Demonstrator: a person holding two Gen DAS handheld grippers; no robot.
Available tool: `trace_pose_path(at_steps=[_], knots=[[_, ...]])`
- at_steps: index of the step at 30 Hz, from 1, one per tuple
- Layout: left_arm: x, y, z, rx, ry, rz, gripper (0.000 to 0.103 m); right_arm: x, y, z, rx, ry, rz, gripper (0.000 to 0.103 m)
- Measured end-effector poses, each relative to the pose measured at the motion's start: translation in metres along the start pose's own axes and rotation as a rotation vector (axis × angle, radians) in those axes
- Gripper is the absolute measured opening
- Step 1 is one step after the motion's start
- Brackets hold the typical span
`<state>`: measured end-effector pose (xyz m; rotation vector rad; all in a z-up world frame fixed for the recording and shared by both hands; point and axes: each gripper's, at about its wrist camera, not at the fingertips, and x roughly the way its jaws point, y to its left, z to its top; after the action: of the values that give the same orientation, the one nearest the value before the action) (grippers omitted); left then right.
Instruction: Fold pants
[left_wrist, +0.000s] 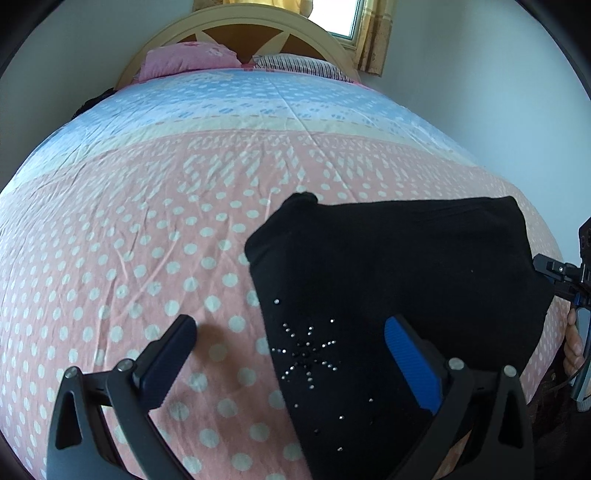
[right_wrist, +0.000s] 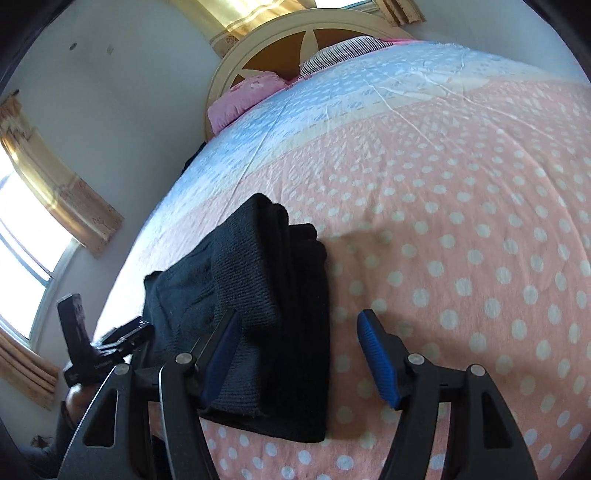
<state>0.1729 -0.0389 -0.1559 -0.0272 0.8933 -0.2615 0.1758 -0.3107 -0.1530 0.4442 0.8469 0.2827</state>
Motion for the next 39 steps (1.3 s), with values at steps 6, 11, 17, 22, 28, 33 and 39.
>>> trace_pose_path(at_steps=[6,11,17,22,28,33,39], knots=[[0.003,-0.003,0.001,0.017,-0.001,-0.008,0.103,0.004,0.007,-0.002,-0.039,-0.025,-0.063,0.066],[0.005,-0.002,0.003,0.016,0.002,-0.024,0.103,0.002,0.005,-0.004,-0.038,-0.034,-0.052,0.065],[0.011,-0.004,0.009,0.022,0.008,-0.040,0.103,0.002,0.005,-0.006,-0.031,-0.037,-0.036,0.060],[0.013,-0.006,0.010,0.033,0.009,-0.046,0.103,0.003,0.005,-0.006,-0.023,-0.030,-0.013,0.054],[0.010,-0.002,0.008,0.021,0.011,-0.070,0.103,0.002,-0.001,-0.005,0.019,-0.028,0.030,0.053],[0.004,0.007,0.003,-0.015,-0.007,-0.091,0.103,0.004,0.000,-0.005,0.016,-0.023,0.030,0.050],[0.007,-0.004,0.007,0.039,0.004,-0.143,0.084,0.001,0.007,-0.007,-0.005,-0.034,0.073,0.029]])
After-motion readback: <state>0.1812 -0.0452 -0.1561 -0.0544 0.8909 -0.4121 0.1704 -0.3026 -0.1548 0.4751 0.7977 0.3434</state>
